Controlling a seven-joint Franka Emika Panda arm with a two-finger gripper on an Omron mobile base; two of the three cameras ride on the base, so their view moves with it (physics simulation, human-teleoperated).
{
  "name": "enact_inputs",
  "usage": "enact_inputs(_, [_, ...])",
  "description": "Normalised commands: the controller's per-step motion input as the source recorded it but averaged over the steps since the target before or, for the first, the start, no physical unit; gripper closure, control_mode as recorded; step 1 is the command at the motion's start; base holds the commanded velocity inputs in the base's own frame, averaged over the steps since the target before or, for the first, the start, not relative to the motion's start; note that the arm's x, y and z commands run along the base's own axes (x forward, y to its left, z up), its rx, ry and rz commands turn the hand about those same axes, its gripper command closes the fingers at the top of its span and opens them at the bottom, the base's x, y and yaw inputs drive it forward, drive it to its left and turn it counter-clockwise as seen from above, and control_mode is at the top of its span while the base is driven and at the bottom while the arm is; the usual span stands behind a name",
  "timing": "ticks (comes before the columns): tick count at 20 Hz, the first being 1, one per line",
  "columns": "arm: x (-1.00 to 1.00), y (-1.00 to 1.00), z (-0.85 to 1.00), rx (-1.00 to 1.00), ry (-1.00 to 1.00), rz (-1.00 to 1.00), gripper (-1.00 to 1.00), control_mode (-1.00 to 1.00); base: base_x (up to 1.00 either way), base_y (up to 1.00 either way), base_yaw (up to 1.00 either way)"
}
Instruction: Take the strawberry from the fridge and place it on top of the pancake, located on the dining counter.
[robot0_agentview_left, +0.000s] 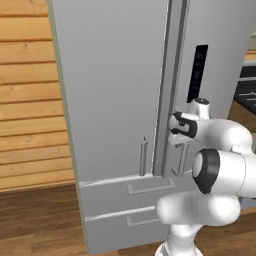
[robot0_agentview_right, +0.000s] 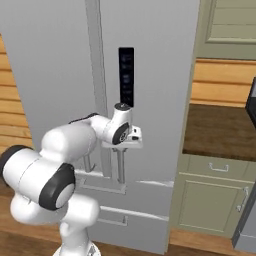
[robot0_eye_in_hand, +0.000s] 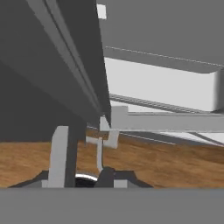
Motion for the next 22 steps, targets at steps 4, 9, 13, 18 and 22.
enact_inputs(4, [-1.0,-1.0,-0.13,0.0,0.0,0.0,1.0,-1.0,0.0,0.0,0.0])
enact_inputs(9, [-1.0,-1.0,-0.14,0.0,-0.06,0.0,1.0,-1.0,0.0,0.0,0.0])
enact_inputs(13, [-1.0,-1.0,-0.06,0.07,-0.19,0.0,1.0,-1.0,0.0,0.0,0.0])
enact_inputs(18, [-0.87,-1.0,0.0,0.26,-0.17,0.0,1.0,-1.0,0.0,0.0,0.0])
enact_inputs(22, [-0.66,-1.0,0.0,0.27,-0.08,0.0,1.0,-1.0,0.0,0.0,0.0])
